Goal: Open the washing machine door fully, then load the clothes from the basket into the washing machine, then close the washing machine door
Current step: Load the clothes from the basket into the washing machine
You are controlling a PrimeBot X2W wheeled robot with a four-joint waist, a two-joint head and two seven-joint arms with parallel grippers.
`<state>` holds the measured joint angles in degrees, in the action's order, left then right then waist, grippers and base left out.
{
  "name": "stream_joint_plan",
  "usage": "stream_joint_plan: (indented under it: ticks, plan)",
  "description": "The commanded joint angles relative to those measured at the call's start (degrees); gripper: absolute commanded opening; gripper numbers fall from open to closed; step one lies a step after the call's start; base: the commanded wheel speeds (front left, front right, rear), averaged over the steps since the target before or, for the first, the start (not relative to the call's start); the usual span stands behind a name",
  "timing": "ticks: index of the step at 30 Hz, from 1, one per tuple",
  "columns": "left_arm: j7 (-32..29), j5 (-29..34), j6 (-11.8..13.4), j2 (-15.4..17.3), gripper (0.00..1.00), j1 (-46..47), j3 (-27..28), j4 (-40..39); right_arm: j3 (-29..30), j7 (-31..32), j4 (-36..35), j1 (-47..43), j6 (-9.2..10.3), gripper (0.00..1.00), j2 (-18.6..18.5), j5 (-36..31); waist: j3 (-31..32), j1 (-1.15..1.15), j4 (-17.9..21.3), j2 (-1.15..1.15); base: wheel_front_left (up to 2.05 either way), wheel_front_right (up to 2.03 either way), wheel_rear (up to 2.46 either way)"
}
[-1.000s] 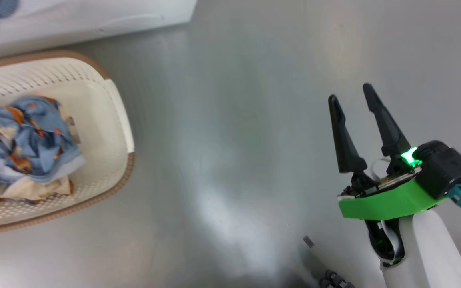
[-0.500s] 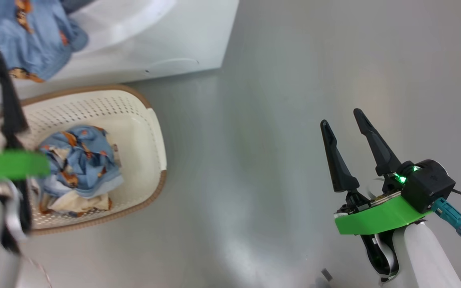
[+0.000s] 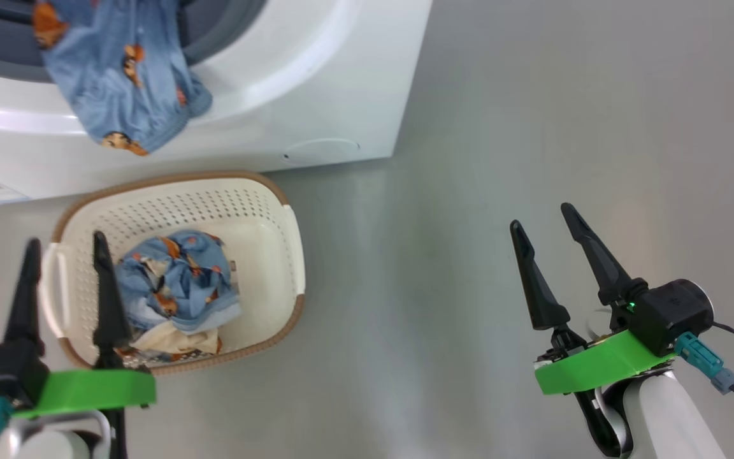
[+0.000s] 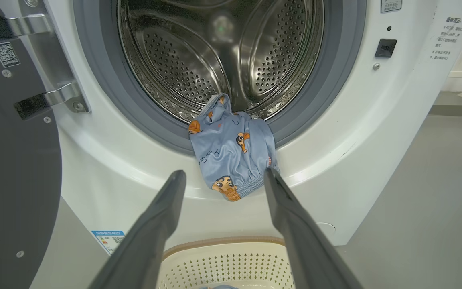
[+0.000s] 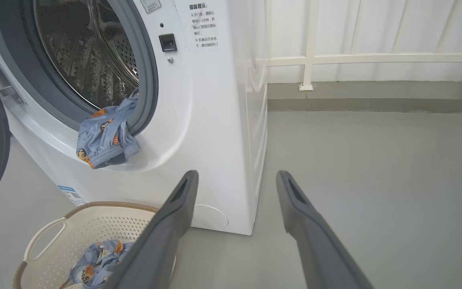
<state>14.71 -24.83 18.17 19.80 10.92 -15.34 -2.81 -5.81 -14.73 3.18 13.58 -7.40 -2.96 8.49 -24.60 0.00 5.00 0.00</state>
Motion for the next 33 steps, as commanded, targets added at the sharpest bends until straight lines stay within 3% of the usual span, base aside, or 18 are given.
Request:
stream_joint_plan:
  ticks: [1, 16, 33]
  plan:
    - [0.29, -0.36, 0.58, 1.02, 1.0, -0.54, 1.73, -1.42, -1.21, -0.27, -1.1, -1.18, -0.09, 1.0, 0.08, -0.62, 1.92, 0.0, -1.58, 0.0, 0.0, 0.0, 0.0]
    - [0.29, -0.57, -0.32, -1.33, 1.0, -5.8, -0.46, 0.72, -0.8, -0.27, -0.95, -4.77, -0.09, 1.0, 0.08, -0.69, 6.85, 0.0, -1.79, 0.0, 0.0, 0.0, 0.0]
    - [0.23, -1.1, -0.89, -2.02, 1.0, -5.1, -1.66, 2.52, -0.48, -0.27, -1.53, -5.55, -0.09, 1.0, 0.08, -0.79, 6.69, 0.0, -2.41, 0.0, 0.0, 0.0, 0.0]
